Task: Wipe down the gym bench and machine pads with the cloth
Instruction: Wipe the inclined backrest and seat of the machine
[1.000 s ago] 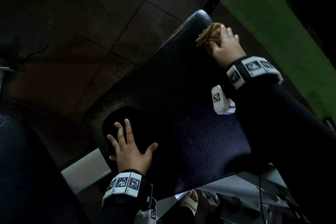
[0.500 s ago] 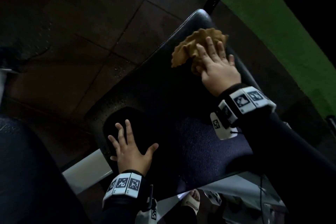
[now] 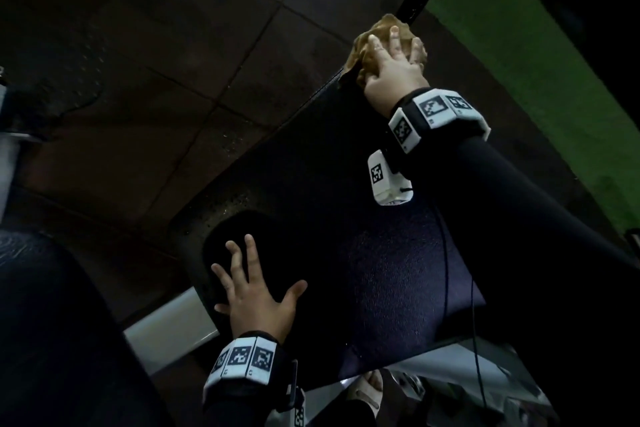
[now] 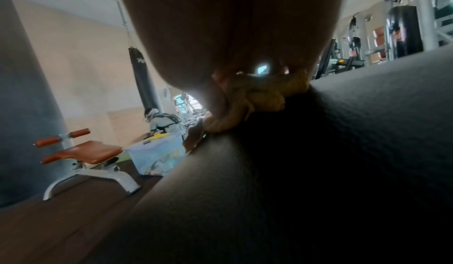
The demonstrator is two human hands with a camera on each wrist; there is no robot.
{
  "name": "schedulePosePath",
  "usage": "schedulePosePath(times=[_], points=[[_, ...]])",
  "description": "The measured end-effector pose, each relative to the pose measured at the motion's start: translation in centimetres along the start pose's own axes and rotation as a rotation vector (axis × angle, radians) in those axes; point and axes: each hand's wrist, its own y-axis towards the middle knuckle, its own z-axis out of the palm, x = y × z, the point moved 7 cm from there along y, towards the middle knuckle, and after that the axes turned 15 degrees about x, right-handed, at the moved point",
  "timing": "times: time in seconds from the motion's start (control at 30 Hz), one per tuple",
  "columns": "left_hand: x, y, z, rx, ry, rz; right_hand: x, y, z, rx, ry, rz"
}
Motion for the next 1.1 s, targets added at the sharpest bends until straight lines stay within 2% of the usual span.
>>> schedulePosePath(times=[0.2,0.4,0.7,0.87,1.0,1.1], points=[[0.1,0.1,0.1,0.000,0.001,-0.006,0.1,-4.2,2.7,0.004,-0.065,-0.258],[0.0,0.1,-0.2,0.000,-0.009,-0.001,-1.9,-11.5,9.2,0.039,-0.062,-0.363],[-0.4,-0.3,-0.4,0.007,0.019,-0.001,-4.8,-22.0,19.4,0.113,-0.022,-0.382],[-0.3,-0.5,-0.5,0.017,0.061,-0.018,-6.2,-26.9,24.6,0.241,-0.030,-0.333],[-0.9,-1.6,-0.3,-0.009,0.123,-0.057,-6.9,-28.5,24.6,0.273,0.079,-0.360],[-2.8,-4.2,0.7,-0.168,0.111,-0.020,-8.4,-28.3,22.0,0.133,0.144,-0.307]])
